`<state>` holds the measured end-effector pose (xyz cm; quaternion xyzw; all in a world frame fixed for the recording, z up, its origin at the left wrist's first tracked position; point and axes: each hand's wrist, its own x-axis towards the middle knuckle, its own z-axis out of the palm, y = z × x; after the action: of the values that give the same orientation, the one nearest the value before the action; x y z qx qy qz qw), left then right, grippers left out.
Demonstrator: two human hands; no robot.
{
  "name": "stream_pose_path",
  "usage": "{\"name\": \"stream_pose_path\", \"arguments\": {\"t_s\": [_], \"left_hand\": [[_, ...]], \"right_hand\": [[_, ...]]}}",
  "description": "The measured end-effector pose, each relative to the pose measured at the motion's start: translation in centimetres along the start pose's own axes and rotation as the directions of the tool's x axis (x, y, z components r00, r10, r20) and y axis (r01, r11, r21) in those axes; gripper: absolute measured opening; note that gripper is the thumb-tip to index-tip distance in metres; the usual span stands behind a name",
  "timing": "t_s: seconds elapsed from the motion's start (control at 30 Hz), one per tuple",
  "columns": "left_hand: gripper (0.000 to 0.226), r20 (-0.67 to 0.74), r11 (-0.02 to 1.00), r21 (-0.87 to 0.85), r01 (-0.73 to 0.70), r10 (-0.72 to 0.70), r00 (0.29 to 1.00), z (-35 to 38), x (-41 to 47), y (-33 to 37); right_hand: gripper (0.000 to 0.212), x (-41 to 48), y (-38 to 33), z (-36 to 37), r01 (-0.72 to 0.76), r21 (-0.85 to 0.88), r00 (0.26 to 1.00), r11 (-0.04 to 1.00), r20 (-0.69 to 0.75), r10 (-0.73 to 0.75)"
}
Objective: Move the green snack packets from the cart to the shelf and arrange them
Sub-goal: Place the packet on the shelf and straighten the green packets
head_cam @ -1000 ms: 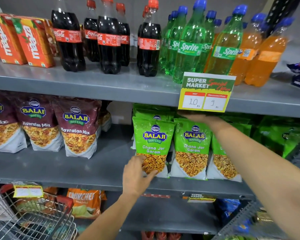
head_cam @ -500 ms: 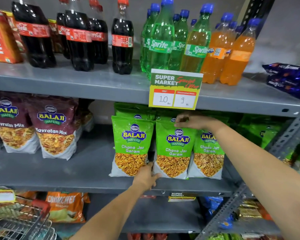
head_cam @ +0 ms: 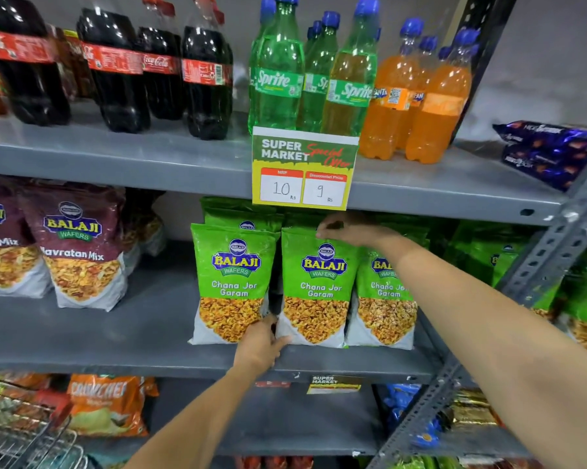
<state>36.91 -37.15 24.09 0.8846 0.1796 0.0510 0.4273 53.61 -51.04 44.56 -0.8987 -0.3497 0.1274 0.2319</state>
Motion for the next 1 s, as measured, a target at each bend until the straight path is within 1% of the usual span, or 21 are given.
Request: {"name": "stream_pose_path", "arguments": {"t_s": [0.13, 0.27, 0.37, 0.4, 0.47, 0.53, 0.57, 0.63, 0.67, 0.7, 0.73, 0.77, 0.83, 0.9, 0.97, 1.0], "left_hand": [[0.045, -0.051, 0.997, 0.073, -0.035, 0.039, 0.998, 0.0, -0.6, -0.1], [0.044, -0.07, 0.985, 0.165, -0.049, 0.062, 0.996, -0.4, -1.1, 0.1], [0.05, -0.136, 0.98, 0.192, -0.054, 0.081, 0.987, -0.7, -1.7, 0.2], [0.049, -0.172, 0.978, 0.202, -0.06, 0.096, 0.98, -0.8, -2.1, 0.4], [0.043, -0.21, 0.955, 0.282, -0.094, 0.157, 0.965, -0.9, -2.8, 1.2], [0.04, -0.182, 0.911, 0.379, -0.16, 0.243, 0.953, -0.2, -3.2, 2.4], [0.04, -0.148, 0.899, 0.395, -0.188, 0.264, 0.953, 0.3, -3.2, 3.2], [0.04, -0.056, 0.915, 0.332, -0.229, 0.262, 0.964, 1.8, -2.9, 5.1], [0.041, -0.014, 0.928, 0.293, -0.23, 0.245, 0.969, 2.6, -2.6, 6.0], [0.043, 0.018, 0.937, 0.269, -0.222, 0.226, 0.974, 3.3, -2.2, 6.8], [0.047, 0.042, 0.941, 0.258, -0.219, 0.216, 0.976, 4.2, -1.7, 7.7], [0.05, 0.057, 0.943, 0.254, -0.213, 0.205, 0.977, 4.7, -1.2, 8.4], [0.051, 0.086, 0.953, 0.222, -0.207, 0.192, 0.978, 5.8, -0.4, 9.7], [0.054, 0.129, 0.943, 0.247, -0.225, 0.198, 0.972, 6.5, 0.3, 10.5], [0.057, 0.189, 0.933, 0.281, -0.224, 0.175, 0.966, 7.2, 0.6, 10.9], [0.056, 0.222, 0.945, 0.26, -0.198, 0.141, 0.965, 7.6, 0.7, 10.9]], "right_hand": [[0.026, 0.3, 0.1, 0.1, 0.041, 0.025, 0.999, 0.999, 0.026, -0.042], [0.026, 0.4, 0.0, 0.2, 0.073, 0.04, 0.997, 0.997, 0.027, -0.074], [0.029, -0.1, -0.1, -0.5, 0.076, 0.012, 0.995, 0.997, 0.059, -0.077], [0.032, 0.1, 0.3, -0.8, 0.083, 0.007, 0.995, 0.997, 0.059, -0.083], [0.037, -0.2, 1.2, -1.9, 0.051, -0.062, 0.998, 0.997, 0.041, -0.049], [0.035, -0.3, 3.0, -3.2, -0.021, -0.117, 1.0, 0.993, -0.008, 0.02], [0.032, -0.6, 3.6, -3.9, -0.065, -0.131, 0.998, 0.989, -0.033, 0.061], [0.025, -0.3, 6.8, -5.0, -0.14, -0.188, 0.99, 0.972, -0.044, 0.134], [0.029, -0.2, 8.5, -5.5, -0.162, -0.208, 0.987, 0.965, -0.038, 0.158], [0.04, -0.4, 9.8, -5.8, -0.18, -0.244, 0.984, 0.953, -0.025, 0.179], [0.047, -1.4, 9.8, -6.1, -0.195, -0.245, 0.981, 0.95, -0.028, 0.194], [0.044, -2.2, 9.4, -6.2, -0.198, -0.239, 0.98, 0.951, -0.02, 0.199], [0.023, -3.5, 8.7, -6.2, -0.196, -0.243, 0.979, 0.95, -0.002, 0.202], [0.012, -3.9, 8.0, -6.0, -0.187, -0.282, 0.978, 0.941, 0.035, 0.205], [0.006, -4.1, 8.3, -5.9, -0.154, -0.292, 0.985, 0.944, 0.034, 0.171], [0.006, -4.2, 8.6, -6.0, -0.129, -0.271, 0.99, 0.954, 0.023, 0.141]]}}
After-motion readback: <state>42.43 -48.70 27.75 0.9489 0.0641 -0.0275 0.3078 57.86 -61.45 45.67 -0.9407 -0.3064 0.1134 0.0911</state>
